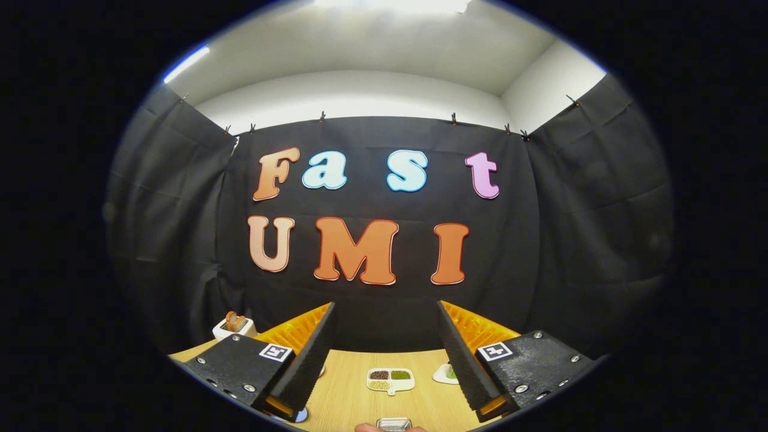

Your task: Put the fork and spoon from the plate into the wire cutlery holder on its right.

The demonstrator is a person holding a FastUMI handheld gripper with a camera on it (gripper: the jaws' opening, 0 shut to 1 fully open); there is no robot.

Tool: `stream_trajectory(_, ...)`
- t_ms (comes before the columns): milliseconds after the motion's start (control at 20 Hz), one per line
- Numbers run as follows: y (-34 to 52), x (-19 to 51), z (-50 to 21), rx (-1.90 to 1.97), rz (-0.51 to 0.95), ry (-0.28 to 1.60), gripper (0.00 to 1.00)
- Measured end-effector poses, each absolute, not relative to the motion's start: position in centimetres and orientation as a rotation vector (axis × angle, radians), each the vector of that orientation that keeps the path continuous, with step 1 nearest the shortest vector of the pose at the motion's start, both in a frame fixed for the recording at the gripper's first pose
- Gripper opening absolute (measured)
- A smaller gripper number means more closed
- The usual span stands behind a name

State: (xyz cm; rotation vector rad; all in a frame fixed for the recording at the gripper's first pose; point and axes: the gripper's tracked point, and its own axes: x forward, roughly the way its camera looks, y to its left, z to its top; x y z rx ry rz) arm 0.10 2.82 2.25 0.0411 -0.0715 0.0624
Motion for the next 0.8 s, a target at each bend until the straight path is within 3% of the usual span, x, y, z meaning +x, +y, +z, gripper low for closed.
stream_trajectory(300,7.9,1.2,2.5,0.043,0.052,-0.072,0.96)
stream_trajectory(800,15.9,2.3,-6.6,0.052,0.115,0.198,0.97)
